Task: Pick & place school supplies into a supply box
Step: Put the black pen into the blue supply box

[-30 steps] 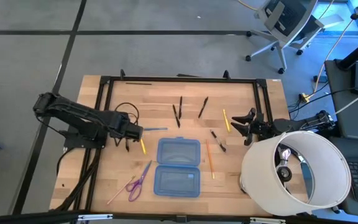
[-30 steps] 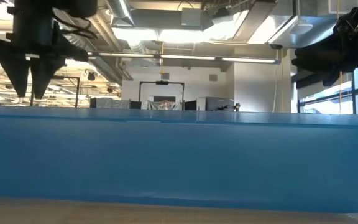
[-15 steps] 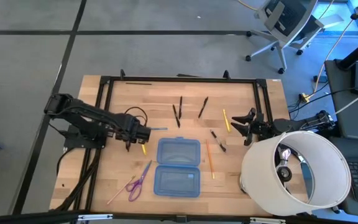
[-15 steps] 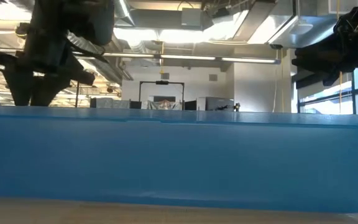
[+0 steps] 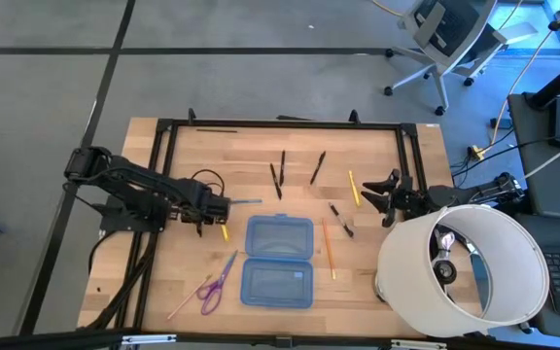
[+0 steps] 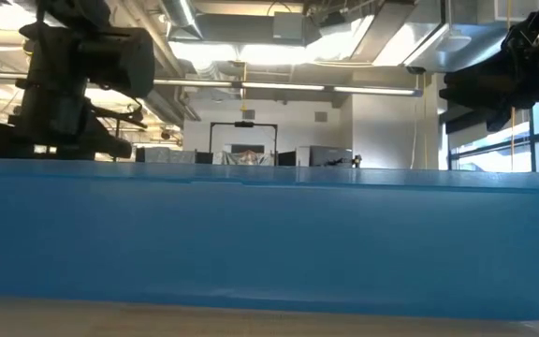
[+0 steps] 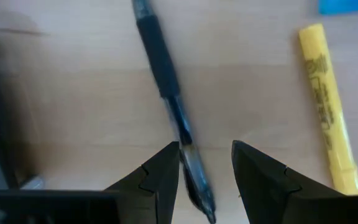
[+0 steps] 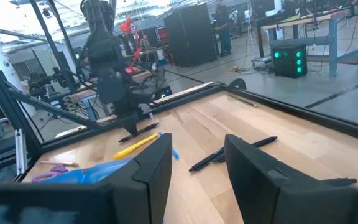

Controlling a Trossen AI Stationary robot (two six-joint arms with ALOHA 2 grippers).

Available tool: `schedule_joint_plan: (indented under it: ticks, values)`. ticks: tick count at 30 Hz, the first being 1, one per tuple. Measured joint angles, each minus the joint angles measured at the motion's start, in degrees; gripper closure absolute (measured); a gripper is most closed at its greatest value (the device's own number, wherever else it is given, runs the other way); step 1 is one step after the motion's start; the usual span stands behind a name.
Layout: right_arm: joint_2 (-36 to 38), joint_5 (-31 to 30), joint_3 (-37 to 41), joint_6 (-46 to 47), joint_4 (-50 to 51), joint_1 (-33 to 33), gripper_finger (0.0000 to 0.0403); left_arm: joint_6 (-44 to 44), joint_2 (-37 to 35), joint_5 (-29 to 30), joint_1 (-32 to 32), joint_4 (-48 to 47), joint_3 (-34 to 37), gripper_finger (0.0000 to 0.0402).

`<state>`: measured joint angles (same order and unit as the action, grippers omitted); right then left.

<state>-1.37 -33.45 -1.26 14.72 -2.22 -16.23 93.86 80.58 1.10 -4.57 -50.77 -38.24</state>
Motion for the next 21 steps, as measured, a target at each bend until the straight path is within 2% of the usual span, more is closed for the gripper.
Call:
schedule_joint_plan:
  ticks: [12, 21]
  values:
    - [0.00, 0.00, 0.00, -0.13, 0.00, -0.02, 0.0251, 6.52, -0.02, -1.20, -4.01, 0.21, 0.55, 0.0261]
    - [0.00, 0.00, 0.00, 0.00, -0.01, -0.01, 0.0251, 11.50, -0.68, -1.08, -6.00, 6.75, 5.53, 0.0261]
